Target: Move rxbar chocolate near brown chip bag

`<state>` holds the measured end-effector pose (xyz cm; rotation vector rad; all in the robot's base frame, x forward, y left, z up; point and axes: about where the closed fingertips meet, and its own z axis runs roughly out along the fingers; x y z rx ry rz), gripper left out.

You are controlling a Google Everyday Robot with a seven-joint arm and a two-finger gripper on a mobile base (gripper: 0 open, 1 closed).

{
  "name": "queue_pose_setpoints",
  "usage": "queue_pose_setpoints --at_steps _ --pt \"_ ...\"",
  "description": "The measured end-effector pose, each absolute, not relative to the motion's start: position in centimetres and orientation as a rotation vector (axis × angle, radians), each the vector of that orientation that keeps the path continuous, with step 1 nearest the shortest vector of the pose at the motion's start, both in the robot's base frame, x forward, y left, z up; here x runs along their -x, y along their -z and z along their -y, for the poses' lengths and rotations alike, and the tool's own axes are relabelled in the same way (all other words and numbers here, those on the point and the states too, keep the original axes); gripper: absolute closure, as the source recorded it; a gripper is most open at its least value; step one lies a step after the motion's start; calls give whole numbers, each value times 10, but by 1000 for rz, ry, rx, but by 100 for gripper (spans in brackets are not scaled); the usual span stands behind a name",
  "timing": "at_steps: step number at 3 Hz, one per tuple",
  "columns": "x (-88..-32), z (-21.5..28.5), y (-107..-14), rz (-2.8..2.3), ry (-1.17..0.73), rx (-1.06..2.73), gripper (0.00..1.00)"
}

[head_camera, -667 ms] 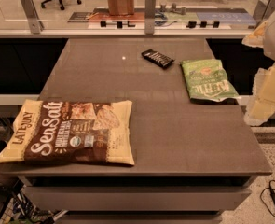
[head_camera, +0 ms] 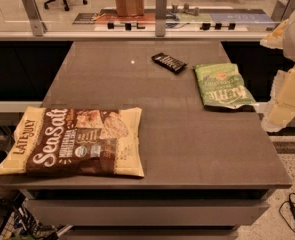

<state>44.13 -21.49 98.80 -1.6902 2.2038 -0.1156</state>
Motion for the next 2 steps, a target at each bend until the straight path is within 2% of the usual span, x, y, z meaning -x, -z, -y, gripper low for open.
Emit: queue_pose_setpoints --at_steps 2 --pt "-457 219 -990 -2236 32 1527 0"
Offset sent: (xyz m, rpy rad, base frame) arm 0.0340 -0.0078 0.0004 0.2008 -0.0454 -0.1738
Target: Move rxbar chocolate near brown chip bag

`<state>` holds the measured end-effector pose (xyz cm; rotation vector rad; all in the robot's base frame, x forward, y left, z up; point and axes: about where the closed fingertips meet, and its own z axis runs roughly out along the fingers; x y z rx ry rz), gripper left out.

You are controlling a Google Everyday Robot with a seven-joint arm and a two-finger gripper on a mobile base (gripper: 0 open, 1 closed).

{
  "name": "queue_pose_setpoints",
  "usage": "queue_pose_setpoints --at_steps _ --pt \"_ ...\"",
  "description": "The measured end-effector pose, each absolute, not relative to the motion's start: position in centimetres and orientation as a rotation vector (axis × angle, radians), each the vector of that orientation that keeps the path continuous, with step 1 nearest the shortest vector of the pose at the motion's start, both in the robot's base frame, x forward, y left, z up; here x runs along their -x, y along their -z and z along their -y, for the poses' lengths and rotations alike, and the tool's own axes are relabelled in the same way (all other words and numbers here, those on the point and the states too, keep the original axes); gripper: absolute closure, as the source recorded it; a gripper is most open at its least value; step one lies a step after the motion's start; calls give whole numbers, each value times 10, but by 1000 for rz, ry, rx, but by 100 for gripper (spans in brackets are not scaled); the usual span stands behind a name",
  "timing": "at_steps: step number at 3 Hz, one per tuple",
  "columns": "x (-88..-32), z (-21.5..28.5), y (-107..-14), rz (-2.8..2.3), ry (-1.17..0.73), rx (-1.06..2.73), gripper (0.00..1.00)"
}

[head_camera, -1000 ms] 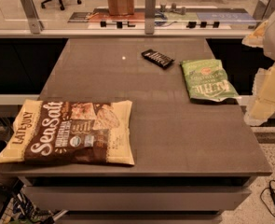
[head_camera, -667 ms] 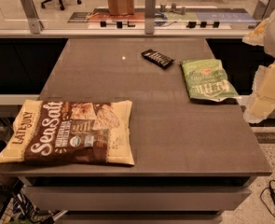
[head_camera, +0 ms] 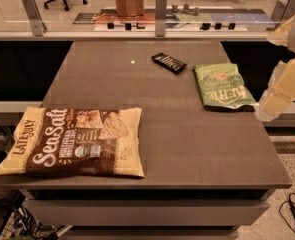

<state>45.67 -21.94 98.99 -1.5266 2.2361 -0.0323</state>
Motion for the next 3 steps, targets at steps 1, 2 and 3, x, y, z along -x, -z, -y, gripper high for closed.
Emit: queue_pose_setpoints --at_steps 1,2,3 --pt "-471 217 -991 -2234 32 1371 0" --pt "-492 208 -990 -2200 47 1244 0" --pt "-521 197 -980 -2173 28 1164 0"
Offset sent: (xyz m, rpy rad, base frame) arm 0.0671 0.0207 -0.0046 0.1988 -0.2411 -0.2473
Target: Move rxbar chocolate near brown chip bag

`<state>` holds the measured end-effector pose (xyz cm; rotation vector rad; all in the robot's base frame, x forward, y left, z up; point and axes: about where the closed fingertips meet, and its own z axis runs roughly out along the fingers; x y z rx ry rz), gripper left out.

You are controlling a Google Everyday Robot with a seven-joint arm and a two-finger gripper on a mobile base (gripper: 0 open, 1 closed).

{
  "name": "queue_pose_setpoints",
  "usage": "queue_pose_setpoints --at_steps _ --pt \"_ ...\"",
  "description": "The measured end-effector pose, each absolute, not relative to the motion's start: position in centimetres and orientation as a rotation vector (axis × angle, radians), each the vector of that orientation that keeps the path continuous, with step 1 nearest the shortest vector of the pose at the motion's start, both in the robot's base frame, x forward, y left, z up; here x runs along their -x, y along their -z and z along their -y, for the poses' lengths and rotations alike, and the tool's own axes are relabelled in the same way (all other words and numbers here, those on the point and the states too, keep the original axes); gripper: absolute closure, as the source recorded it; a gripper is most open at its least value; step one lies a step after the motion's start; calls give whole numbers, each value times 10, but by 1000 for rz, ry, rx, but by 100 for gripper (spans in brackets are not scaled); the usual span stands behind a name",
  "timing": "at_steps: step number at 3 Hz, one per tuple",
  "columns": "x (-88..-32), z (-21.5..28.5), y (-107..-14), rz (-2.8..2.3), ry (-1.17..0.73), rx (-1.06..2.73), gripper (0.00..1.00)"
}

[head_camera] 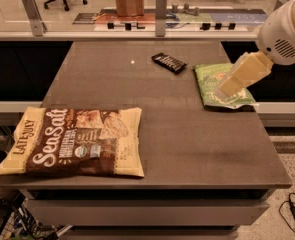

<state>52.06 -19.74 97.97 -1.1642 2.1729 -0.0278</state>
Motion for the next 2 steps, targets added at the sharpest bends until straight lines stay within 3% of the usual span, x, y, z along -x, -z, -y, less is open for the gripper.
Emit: queue_pose_setpoints --at_steps 2 --pt "-558 200 -932 -2219 -77 976 0"
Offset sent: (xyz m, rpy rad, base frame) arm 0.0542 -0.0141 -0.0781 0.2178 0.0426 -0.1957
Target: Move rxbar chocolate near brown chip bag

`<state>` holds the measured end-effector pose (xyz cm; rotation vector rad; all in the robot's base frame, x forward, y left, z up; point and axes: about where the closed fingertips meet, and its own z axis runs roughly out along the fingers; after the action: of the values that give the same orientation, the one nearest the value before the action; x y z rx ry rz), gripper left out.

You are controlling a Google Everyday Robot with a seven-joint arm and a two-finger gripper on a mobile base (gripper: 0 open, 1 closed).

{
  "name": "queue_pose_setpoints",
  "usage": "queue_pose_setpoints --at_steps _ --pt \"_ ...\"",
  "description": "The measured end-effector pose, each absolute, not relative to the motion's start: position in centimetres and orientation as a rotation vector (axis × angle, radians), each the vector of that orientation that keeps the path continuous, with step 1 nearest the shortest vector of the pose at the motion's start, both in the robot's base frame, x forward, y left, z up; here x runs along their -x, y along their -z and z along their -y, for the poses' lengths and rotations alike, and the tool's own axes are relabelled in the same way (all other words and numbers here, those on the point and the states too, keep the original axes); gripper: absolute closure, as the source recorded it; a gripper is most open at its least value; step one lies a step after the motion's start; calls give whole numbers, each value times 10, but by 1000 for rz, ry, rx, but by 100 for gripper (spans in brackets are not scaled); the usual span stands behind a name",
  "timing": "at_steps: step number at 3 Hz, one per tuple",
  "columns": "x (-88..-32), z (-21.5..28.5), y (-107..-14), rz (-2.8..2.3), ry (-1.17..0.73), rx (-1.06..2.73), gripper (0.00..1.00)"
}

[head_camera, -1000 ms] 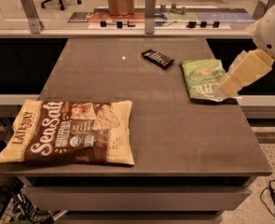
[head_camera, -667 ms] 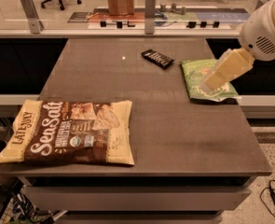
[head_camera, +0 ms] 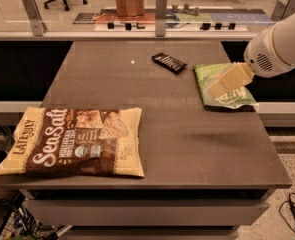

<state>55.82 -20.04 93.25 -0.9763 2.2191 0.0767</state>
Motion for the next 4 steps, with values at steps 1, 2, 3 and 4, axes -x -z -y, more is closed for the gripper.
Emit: queue_pose_setpoints --at_steps 1,2,3,4 --pt "-569 204 -917 -2229 -117 904 0" --pt "-588 200 -913 -2227 -133 894 0" --pt "-613 181 -917 -2218 -141 949 0" --pt "-613 181 -917 -2218 -141 950 0"
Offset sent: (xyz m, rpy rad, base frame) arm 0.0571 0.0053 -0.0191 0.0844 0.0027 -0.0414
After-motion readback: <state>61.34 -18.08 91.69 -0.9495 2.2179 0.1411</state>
